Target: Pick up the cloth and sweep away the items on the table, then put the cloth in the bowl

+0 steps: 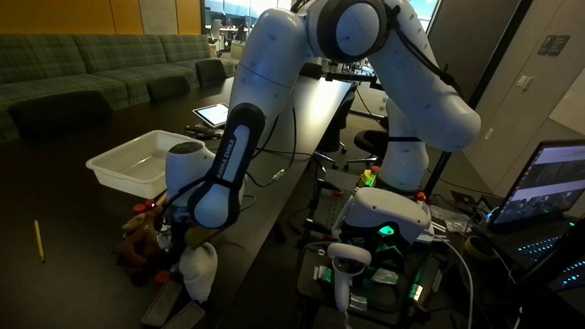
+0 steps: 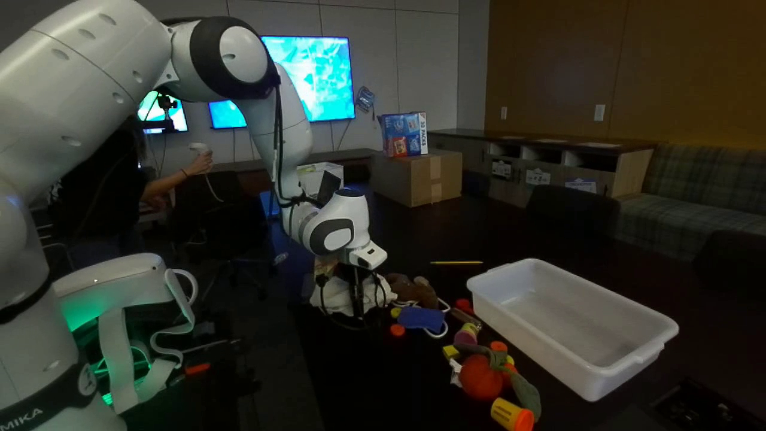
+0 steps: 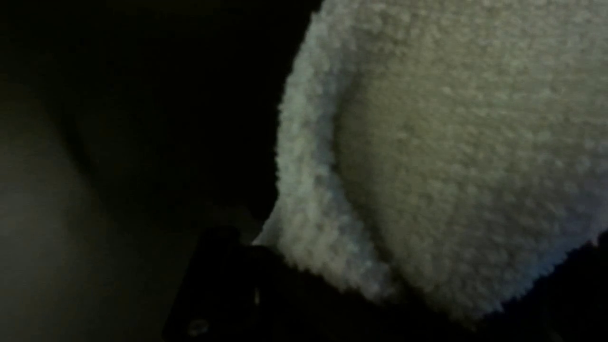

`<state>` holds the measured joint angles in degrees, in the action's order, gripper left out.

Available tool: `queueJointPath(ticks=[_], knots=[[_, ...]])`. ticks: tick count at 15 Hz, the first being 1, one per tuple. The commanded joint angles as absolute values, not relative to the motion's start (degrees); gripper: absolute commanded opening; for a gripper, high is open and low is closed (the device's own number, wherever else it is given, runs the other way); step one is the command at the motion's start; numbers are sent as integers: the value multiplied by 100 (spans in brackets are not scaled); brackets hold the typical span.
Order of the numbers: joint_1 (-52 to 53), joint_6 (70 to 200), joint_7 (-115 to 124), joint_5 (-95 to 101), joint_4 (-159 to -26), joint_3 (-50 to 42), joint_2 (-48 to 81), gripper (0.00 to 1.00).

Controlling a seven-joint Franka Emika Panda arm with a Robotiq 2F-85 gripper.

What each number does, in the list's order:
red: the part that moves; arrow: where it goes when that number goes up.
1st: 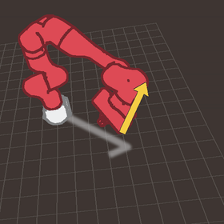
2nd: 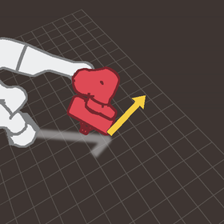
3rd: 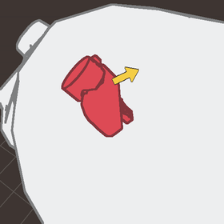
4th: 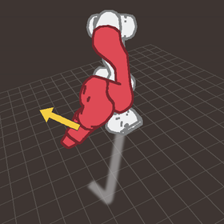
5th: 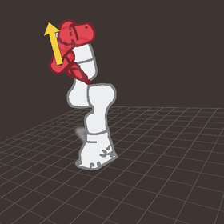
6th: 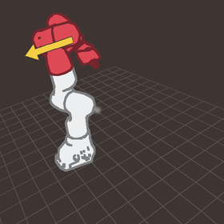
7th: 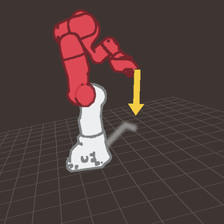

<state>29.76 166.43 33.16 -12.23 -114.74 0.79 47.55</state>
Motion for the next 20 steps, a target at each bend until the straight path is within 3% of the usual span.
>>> queueJointPath(ticks=[1, 11, 15, 20], knots=[[2741, 16511, 3168, -1248, -11663, 205, 4307, 6], [-88, 14836, 246, -1923, -13669, 1428, 2054, 6], [-475, 14013, -103, -1673, -14282, 643, 1262, 6], [-656, 14342, 432, -534, -13823, -607, 1666, 6]])
